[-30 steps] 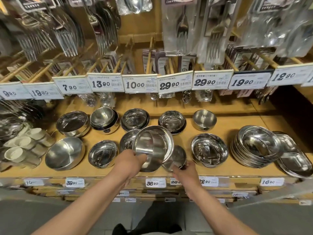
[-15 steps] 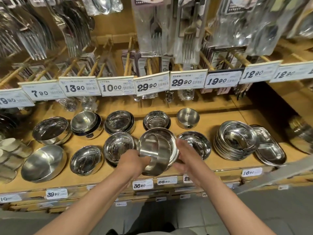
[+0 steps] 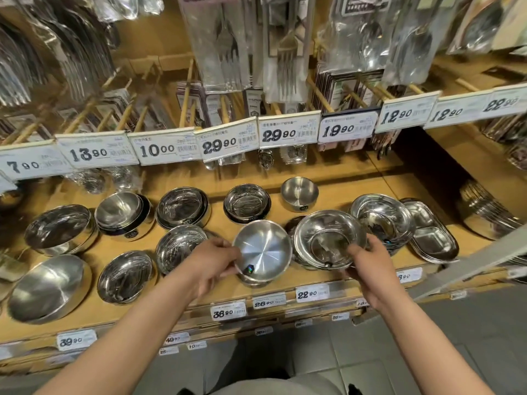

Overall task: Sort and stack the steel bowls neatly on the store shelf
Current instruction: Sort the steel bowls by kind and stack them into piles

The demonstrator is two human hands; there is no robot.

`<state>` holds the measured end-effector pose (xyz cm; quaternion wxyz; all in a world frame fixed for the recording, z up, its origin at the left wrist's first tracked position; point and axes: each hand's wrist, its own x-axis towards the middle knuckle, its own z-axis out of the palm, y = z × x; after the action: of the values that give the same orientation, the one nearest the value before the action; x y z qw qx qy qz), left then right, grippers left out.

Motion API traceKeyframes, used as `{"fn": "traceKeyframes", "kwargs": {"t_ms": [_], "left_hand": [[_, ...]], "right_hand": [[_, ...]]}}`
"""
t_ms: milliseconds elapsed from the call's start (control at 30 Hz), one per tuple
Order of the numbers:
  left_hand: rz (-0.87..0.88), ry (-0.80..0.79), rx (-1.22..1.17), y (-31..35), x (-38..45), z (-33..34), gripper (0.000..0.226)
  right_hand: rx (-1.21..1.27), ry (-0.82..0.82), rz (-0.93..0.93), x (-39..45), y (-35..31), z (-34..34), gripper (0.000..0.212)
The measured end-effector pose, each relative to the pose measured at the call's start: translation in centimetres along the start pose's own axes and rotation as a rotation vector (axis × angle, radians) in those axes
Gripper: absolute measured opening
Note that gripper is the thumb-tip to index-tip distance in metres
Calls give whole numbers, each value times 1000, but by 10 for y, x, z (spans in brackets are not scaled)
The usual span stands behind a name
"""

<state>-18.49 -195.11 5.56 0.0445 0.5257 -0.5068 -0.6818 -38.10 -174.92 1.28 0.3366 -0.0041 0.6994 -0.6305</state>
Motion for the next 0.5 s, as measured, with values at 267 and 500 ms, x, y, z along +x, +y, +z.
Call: {"fn": "traceKeyframes", "kwargs": {"t_ms": [267, 500], "left_hand": [[-103, 68, -91, -36, 38, 6, 27], [-67, 138, -3, -52, 58, 8, 20]], "right_hand": [[65, 61, -11, -12, 1, -17, 22], [82, 47, 11, -20, 3, -14, 22]]}}
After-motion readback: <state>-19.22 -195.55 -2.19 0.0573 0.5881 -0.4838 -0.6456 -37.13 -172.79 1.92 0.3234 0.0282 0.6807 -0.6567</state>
